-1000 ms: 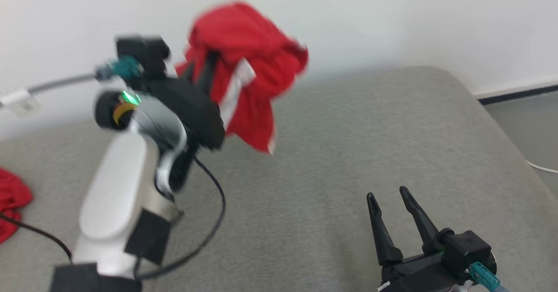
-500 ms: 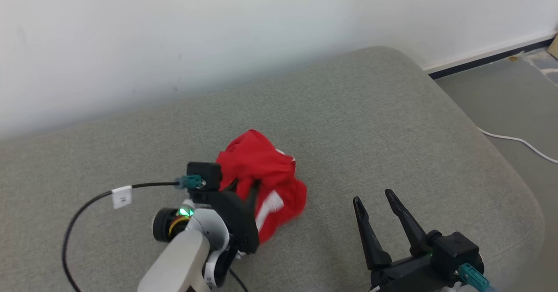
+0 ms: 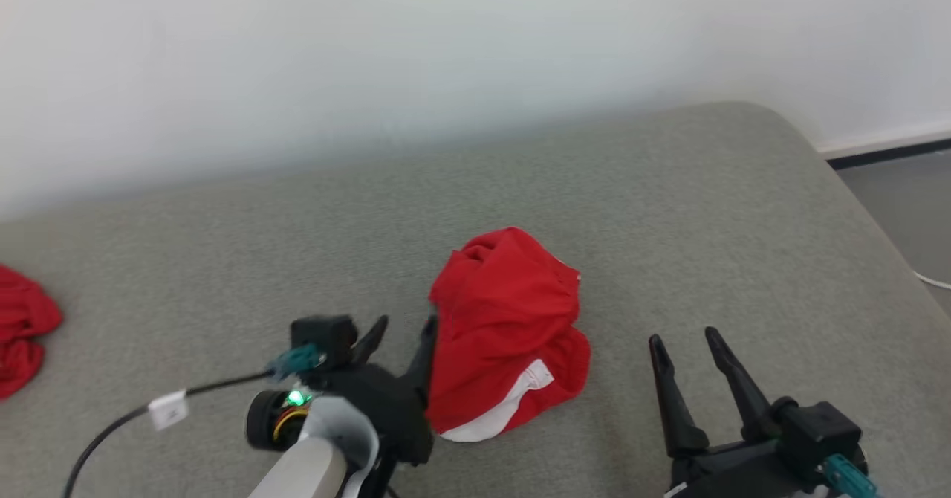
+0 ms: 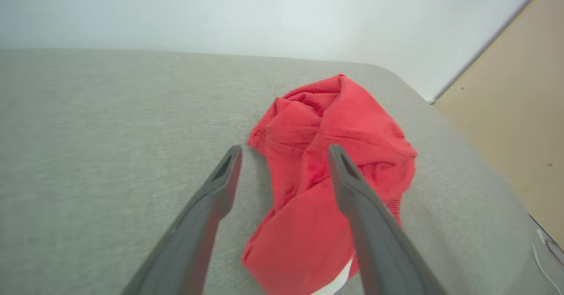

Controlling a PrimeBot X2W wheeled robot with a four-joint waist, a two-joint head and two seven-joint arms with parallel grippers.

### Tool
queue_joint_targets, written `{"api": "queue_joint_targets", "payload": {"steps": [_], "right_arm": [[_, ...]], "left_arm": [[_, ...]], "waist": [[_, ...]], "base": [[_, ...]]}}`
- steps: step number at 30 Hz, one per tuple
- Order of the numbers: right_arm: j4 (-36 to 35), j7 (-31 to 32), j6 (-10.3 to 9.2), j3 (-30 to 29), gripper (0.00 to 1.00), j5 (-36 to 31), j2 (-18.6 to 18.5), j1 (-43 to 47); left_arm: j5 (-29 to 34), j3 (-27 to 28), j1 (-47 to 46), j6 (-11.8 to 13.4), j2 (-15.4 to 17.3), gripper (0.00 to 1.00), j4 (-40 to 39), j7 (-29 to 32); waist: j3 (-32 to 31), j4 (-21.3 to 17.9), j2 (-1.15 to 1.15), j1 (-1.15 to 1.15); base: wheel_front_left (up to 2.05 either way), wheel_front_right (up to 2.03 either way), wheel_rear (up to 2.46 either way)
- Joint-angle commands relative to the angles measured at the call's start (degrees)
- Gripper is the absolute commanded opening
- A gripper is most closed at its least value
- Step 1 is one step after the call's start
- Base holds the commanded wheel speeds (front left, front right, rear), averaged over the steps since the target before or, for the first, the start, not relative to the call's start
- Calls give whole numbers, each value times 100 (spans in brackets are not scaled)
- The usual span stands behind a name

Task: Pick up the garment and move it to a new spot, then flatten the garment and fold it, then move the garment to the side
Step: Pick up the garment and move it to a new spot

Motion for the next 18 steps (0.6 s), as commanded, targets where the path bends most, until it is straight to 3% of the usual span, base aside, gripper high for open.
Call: {"api": "queue_joint_targets", "payload": {"steps": [1,11,18], "right_arm": [[-25,-36,20,-76,100,-23,9,72],[267,-329,20,-704,100,318,10,144],[717,-472,20,-857,100,417,7,168]], "left_arm": [[87,51,211,81,75,100,-162,-139],[458,943,1684,671,642,100,-1551,-1664],[1552,1789,2560,420,509,100,-2253,-1705]], "waist": [[-89,385,0,0],[-225,922,0,0],[-306,1035,0,0]], "base": [[0,0,0],[0,0,0],[0,0,0]]}}
